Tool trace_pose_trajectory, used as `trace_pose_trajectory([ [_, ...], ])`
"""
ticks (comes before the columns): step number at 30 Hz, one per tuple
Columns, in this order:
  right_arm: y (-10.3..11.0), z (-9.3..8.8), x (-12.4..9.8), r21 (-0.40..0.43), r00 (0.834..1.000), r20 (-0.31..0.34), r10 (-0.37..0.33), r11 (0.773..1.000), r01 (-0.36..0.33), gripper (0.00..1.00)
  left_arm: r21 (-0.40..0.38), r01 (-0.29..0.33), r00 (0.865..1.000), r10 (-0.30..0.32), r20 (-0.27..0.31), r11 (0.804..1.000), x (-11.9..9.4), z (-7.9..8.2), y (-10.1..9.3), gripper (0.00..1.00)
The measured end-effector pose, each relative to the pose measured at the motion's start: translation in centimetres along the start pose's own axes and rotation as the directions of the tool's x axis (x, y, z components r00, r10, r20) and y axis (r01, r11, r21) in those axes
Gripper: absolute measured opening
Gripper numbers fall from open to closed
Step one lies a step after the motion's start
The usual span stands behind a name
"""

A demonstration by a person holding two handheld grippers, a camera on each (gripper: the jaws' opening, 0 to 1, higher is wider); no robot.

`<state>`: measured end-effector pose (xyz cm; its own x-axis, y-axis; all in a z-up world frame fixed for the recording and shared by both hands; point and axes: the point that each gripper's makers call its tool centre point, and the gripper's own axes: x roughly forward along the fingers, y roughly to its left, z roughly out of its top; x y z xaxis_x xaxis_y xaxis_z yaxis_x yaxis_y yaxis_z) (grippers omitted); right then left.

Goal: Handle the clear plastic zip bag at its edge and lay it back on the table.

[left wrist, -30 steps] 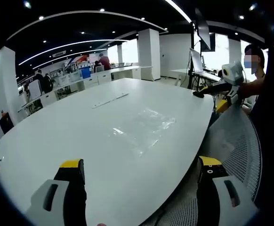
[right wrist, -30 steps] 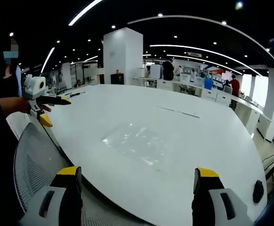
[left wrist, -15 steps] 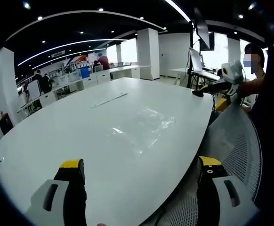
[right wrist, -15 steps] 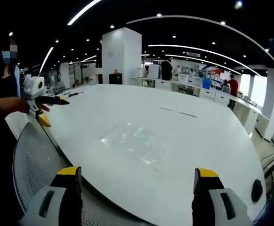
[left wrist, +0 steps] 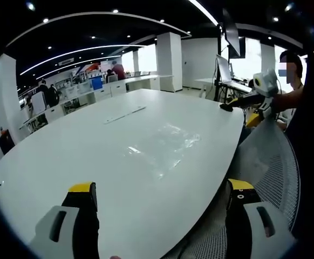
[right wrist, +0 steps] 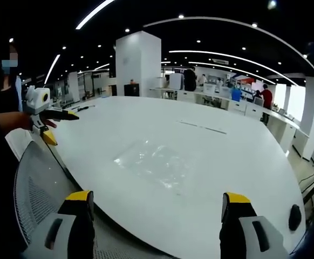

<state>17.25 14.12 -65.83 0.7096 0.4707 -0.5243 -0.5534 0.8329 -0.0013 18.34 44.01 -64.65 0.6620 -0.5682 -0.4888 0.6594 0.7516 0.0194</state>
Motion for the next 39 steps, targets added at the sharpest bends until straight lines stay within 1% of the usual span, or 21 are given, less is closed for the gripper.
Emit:
trace_pose_trajectory([
  [9,-0.1,0.1,0.2,-0.003,1.0,-0.003,-0.001,1.0,0.001,0.99,0.002,0.001,1.0,-0.001,-0.001,1.0,0.0,0.1,-0.1,0.99],
  [15,-0.5,-0.2,0.5,-0.011,1.0,-0.022,-0.007,1.0,0.007,0.97,0.006,0.005,1.0,-0.005,-0.003,1.0,0.0,0.1,-0.3,0.99],
  [17,-0.8,-0.5,0.7,-0.022,0.999,-0.04,-0.016,1.0,0.015,0.96,0.005,0.005,1.0,-0.005,-0.004,1.0,0.0,0.1,-0.3,0.99],
  [21,-1.2,-0.5,0.8,-0.02,0.999,-0.045,-0.022,1.0,0.021,0.95,0.008,0.008,1.0,-0.008,-0.005,1.0,0.0,0.2,-0.3,0.99],
  [26,-1.7,-0.5,1.1,-0.023,0.998,-0.053,-0.035,0.999,0.034,0.93,0.012,0.013,1.0,-0.013,-0.008,1.0,0.2,0.1,-0.4,0.98],
  [31,-2.0,-0.7,1.9,-0.021,0.997,-0.073,-0.028,0.999,0.026,0.91,0.014,0.014,1.0,-0.014,-0.01,1.0,0.3,0.1,-0.5,0.98],
  [39,-2.6,-0.4,2.9,-0.023,0.996,-0.08,-0.035,0.999,0.033,0.85,0.019,0.023,1.0,-0.023,-0.015,1.0,0.3,0.0,-0.7,0.98],
])
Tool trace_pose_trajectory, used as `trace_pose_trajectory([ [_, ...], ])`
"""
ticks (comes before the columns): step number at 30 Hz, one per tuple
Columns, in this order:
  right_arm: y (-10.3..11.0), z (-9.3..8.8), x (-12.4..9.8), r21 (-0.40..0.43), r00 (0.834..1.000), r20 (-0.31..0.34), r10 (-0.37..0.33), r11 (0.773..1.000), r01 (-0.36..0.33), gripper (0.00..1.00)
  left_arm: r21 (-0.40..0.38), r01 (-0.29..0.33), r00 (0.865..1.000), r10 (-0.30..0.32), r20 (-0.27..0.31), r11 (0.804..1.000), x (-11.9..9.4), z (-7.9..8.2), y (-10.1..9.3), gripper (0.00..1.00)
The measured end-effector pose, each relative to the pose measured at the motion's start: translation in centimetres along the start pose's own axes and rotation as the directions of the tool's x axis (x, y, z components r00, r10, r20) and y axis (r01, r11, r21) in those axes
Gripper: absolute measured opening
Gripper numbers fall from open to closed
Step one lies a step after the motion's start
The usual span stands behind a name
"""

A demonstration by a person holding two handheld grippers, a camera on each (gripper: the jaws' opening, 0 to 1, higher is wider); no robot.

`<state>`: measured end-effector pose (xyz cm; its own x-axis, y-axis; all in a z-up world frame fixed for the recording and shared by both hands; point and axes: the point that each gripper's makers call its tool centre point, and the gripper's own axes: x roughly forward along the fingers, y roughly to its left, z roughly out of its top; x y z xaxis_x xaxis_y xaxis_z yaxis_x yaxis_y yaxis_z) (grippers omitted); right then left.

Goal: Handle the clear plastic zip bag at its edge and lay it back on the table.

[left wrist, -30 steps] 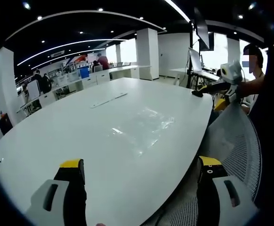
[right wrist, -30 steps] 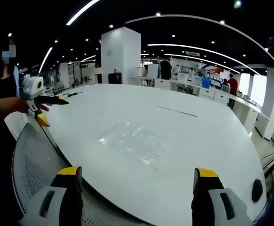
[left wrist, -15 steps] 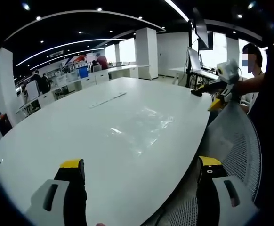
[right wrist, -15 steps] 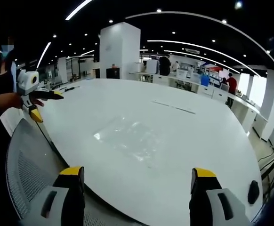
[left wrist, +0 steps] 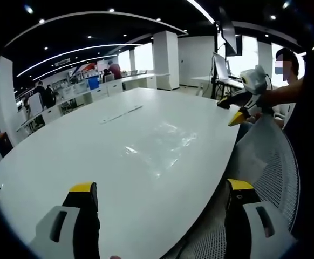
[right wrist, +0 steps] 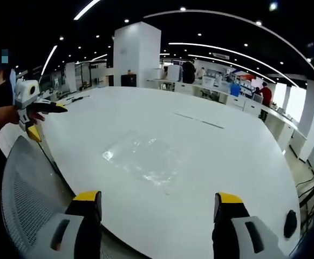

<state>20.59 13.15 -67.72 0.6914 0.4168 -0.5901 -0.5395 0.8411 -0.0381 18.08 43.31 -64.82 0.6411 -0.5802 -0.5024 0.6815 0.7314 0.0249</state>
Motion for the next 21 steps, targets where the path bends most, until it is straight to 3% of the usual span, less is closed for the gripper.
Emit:
trace_pose_trajectory([
  [21,-1.9,-0.2,3.6,-0.04,0.996,-0.084,-0.011,0.999,0.008,0.72,0.008,0.013,1.0,-0.013,-0.015,1.0,0.2,0.0,-0.9,0.97],
])
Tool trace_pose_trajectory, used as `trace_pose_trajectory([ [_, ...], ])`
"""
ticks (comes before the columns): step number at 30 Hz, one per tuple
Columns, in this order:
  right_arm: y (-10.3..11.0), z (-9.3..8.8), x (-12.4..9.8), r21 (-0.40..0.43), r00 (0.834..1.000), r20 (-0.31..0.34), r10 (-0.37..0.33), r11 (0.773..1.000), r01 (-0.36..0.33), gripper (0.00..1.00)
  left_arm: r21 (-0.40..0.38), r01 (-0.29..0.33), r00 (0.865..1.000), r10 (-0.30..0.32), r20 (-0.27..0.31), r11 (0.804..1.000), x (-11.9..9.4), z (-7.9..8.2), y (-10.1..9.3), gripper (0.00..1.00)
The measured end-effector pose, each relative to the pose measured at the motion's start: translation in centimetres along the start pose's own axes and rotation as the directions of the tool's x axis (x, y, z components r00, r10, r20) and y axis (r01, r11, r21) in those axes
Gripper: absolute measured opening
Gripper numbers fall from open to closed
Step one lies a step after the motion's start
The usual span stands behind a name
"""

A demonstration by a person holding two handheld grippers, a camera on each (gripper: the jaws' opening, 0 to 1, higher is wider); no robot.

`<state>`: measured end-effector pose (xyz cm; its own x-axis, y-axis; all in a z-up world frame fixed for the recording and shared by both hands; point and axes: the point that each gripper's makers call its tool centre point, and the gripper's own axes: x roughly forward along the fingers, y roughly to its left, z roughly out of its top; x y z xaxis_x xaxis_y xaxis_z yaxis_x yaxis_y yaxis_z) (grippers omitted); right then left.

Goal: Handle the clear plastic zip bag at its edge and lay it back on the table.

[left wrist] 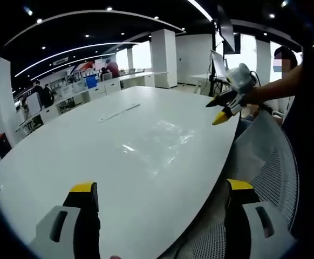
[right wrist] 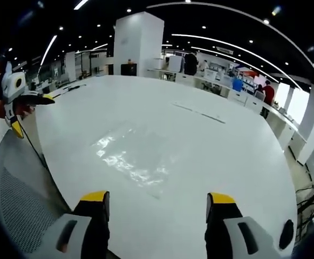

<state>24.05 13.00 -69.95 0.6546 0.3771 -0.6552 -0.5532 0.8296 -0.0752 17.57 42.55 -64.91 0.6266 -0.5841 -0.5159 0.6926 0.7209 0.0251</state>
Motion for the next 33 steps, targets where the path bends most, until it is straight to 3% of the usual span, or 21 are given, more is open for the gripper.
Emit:
trace_pose_trajectory([
  [33,-0.8,-0.6,4.6,0.075,0.998,-0.053,0.019,0.997,-0.015,0.52,-0.011,-0.003,1.0,0.003,0.003,1.0,0.2,0.1,0.2,0.97],
])
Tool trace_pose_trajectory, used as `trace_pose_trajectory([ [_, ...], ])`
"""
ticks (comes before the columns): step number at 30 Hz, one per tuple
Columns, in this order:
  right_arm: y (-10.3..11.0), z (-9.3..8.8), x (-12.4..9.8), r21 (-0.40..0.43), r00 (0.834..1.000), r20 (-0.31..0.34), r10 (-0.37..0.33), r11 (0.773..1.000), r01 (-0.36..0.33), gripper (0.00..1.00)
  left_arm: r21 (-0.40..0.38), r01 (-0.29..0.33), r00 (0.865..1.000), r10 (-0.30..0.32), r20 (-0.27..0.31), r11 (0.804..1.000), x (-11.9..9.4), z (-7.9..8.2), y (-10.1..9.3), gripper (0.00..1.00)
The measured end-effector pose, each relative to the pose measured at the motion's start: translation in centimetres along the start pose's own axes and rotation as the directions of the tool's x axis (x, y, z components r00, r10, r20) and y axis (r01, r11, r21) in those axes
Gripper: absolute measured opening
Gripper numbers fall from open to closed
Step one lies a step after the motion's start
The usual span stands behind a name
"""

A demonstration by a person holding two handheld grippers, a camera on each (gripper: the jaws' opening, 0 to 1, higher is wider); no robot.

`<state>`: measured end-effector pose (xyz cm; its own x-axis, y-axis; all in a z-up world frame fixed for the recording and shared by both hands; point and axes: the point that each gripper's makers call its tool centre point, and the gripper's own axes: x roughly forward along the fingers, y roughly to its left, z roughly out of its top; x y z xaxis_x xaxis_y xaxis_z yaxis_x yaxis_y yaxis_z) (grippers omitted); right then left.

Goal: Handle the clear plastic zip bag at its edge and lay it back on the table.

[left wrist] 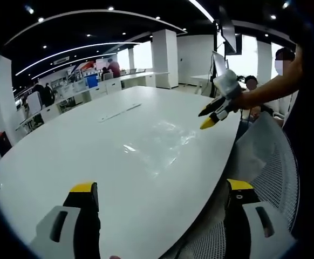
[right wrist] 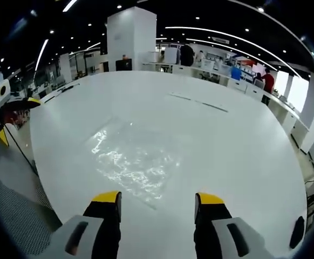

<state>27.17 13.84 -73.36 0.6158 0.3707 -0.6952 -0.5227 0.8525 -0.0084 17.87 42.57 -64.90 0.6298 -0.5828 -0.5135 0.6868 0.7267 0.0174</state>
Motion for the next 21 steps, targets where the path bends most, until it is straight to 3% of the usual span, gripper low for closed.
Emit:
trace_pose_trajectory([
  [21,0.0,-0.9,1.6,0.065,0.999,-0.039,0.02,0.998,-0.017,0.41,-0.002,0.001,1.0,-0.001,-0.009,1.0,-0.2,-0.6,0.7,0.96],
])
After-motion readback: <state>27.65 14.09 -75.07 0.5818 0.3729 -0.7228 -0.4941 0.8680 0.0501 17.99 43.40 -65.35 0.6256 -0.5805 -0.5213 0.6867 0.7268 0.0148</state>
